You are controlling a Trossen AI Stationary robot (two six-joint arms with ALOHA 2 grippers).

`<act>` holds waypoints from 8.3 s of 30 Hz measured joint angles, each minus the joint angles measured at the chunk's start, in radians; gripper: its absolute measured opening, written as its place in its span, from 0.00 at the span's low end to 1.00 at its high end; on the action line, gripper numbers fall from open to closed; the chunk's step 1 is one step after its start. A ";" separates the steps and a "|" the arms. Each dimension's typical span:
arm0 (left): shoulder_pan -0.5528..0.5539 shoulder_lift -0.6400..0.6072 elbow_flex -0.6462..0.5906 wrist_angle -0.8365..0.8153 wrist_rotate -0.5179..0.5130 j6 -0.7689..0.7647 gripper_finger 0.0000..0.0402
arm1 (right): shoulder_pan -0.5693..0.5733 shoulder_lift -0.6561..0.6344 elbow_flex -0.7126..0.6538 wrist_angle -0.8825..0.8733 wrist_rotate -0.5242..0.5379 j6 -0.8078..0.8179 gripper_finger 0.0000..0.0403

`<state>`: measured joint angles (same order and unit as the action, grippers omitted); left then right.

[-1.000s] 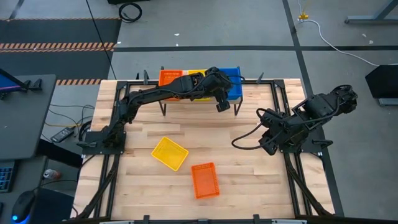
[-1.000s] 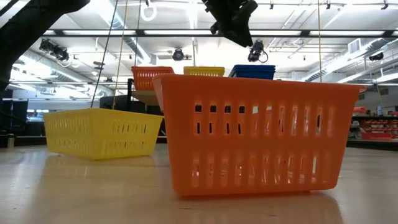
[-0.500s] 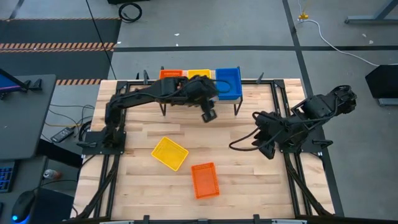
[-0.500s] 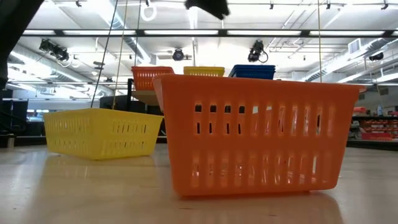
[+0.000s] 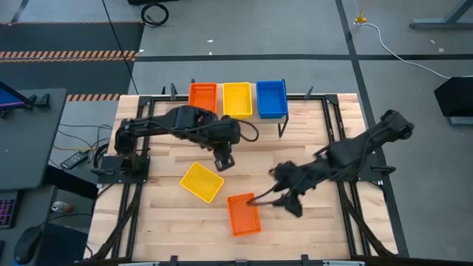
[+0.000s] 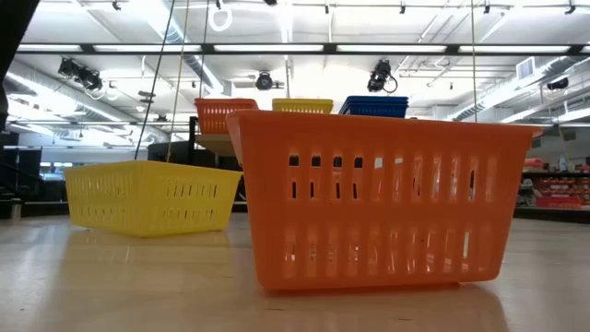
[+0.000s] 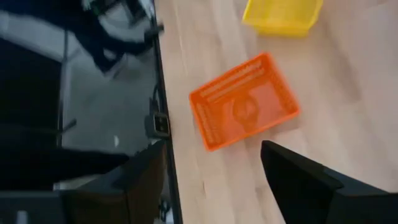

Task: Stack baskets on shelf by color
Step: Stack the orange bin on top of the stacked orange bins on the shelf, then stack the yellow bin on top of the stacked yellow bins on the shelf

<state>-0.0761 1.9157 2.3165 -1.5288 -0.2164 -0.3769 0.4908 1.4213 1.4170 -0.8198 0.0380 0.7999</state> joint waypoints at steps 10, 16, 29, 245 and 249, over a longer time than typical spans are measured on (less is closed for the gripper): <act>-0.090 -0.067 0.001 -0.030 0.068 -0.115 0.30 | 0.026 0.195 0.002 0.167 -0.114 -0.035 0.70; -0.150 -0.097 0.000 -0.043 0.083 -0.186 0.27 | 0.039 0.272 0.004 0.266 -0.108 -0.090 0.69; -0.269 -0.100 0.000 -0.042 0.081 -0.423 0.19 | 0.053 0.438 0.004 0.312 -0.121 -0.335 0.69; -0.568 0.000 0.000 0.665 -0.468 -0.711 0.10 | -0.681 0.493 0.380 0.477 0.093 -1.395 0.16; -0.568 0.000 0.000 0.668 -0.468 -0.711 0.10 | -0.681 0.492 0.380 0.494 0.077 -1.395 0.22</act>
<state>-0.6441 1.9156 2.3169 -0.8612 -0.6842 -1.0882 -0.1902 1.9137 1.7973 -0.3260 0.1150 -0.5949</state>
